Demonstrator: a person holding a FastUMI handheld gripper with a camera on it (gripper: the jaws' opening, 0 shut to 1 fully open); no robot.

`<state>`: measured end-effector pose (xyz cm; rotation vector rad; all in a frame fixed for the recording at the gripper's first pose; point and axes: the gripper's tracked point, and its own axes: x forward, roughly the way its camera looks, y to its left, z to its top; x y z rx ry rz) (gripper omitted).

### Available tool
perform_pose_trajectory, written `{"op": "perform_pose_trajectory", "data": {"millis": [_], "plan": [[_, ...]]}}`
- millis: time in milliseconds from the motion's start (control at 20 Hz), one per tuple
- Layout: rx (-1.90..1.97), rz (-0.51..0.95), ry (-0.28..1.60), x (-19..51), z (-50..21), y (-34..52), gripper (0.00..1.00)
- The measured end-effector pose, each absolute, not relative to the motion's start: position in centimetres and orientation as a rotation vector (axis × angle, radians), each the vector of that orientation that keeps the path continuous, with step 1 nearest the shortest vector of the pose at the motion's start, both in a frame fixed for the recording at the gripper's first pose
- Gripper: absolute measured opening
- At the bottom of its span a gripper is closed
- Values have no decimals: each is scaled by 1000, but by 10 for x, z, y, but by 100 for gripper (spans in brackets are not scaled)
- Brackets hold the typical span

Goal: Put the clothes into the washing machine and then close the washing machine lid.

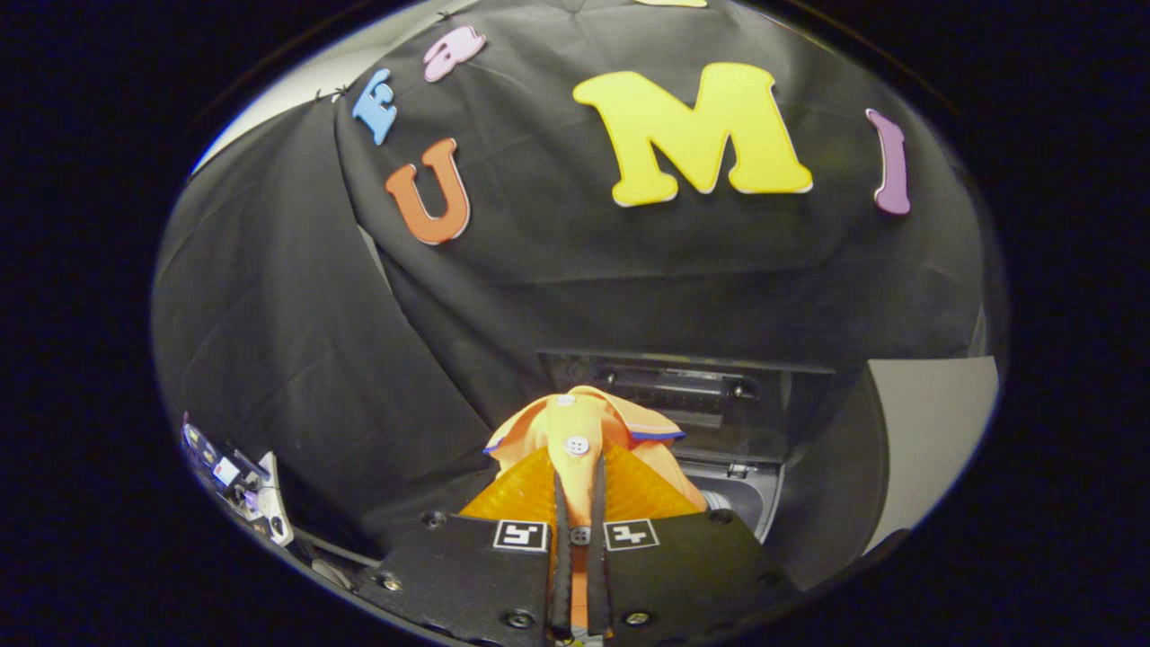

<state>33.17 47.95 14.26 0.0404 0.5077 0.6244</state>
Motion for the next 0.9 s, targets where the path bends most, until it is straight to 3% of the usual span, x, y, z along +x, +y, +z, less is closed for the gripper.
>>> {"op": "perform_pose_trajectory", "data": {"millis": [600,900], "plan": [[-17,527,764,395,-3,478,10],[-11,475,838,407,-35,473,10]]}}
